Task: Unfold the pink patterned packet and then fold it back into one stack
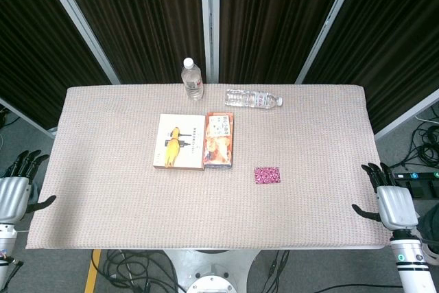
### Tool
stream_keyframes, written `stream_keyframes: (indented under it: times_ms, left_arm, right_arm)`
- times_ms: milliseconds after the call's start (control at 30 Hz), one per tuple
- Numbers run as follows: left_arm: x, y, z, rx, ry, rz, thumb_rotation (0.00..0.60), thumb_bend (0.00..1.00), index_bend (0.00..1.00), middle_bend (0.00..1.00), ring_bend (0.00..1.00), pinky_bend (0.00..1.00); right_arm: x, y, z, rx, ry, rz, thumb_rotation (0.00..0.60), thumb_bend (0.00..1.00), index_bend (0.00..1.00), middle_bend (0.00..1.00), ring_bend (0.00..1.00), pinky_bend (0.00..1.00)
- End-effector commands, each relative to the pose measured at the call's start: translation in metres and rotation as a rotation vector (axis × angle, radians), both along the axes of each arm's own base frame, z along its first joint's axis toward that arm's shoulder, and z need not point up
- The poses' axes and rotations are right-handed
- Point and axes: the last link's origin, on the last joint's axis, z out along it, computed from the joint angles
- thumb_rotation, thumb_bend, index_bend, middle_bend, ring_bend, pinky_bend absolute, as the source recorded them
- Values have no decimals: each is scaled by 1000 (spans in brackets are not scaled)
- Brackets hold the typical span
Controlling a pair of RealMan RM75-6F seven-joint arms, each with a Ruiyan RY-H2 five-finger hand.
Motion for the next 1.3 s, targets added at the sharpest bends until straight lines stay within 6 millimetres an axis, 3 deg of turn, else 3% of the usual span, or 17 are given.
stream_keyframes:
  times_ms: [33, 233, 533, 600, 733, 800, 833, 900, 967, 1133, 1300]
  left_arm:
    - [0, -2, -1, 0, -1, -5, 600, 0, 212, 223, 94, 269]
    - [1, -5, -1, -11, -2, -5, 600, 0, 212, 223, 94, 268]
    - [5, -9, 1, -10, -6, -20, 600, 0, 212, 223, 94, 268]
    - [4, -10, 2, -9, -5, -19, 600, 0, 212, 223, 94, 269]
    - [5, -12, 2, -6, -10, -21, 600, 0, 213, 223, 94, 268]
    - [5, -12, 2, -7, -11, -22, 600, 0, 212, 223, 94, 268]
    - [5, -12, 1, -10, -11, -22, 600, 0, 212, 223, 94, 269]
    - [4, -13, 1, -16, -9, -21, 600, 0, 212, 223, 94, 268]
    - [4, -12, 1, -18, -8, -19, 600, 0, 212, 223, 94, 268]
    - [4, -12, 4, -16, -7, -21, 600, 0, 212, 223, 94, 269]
    - [4, -13, 3, -21, -6, -18, 600, 0, 212, 223, 94, 269]
  right_arm:
    - [0, -2, 2, -8, 4, 6, 516, 56, 120, 94, 0, 327]
    - [5, -8, 0, 20, -1, 22, 512, 57, 107, 93, 7, 327]
    - [29, -35, -13, 103, -25, 95, 523, 54, 49, 168, 177, 368]
    - [38, -45, -12, 120, -7, 125, 518, 71, 50, 314, 319, 478]
    - [54, -61, -21, 235, 38, 156, 514, 197, 66, 816, 824, 851]
    - [59, -66, -28, 315, 53, 145, 465, 258, 63, 927, 933, 934]
    - [61, -67, -31, 356, 54, 136, 445, 276, 60, 945, 948, 948]
    - [67, -69, -40, 450, 33, 106, 351, 350, 48, 994, 992, 989]
    - [74, -73, -46, 521, 7, 80, 314, 390, 47, 1000, 1000, 999]
    - [84, -85, -58, 576, 19, 78, 287, 439, 46, 1000, 1000, 1000]
    - [91, -89, -77, 616, 36, 76, 289, 420, 49, 1000, 1000, 1000]
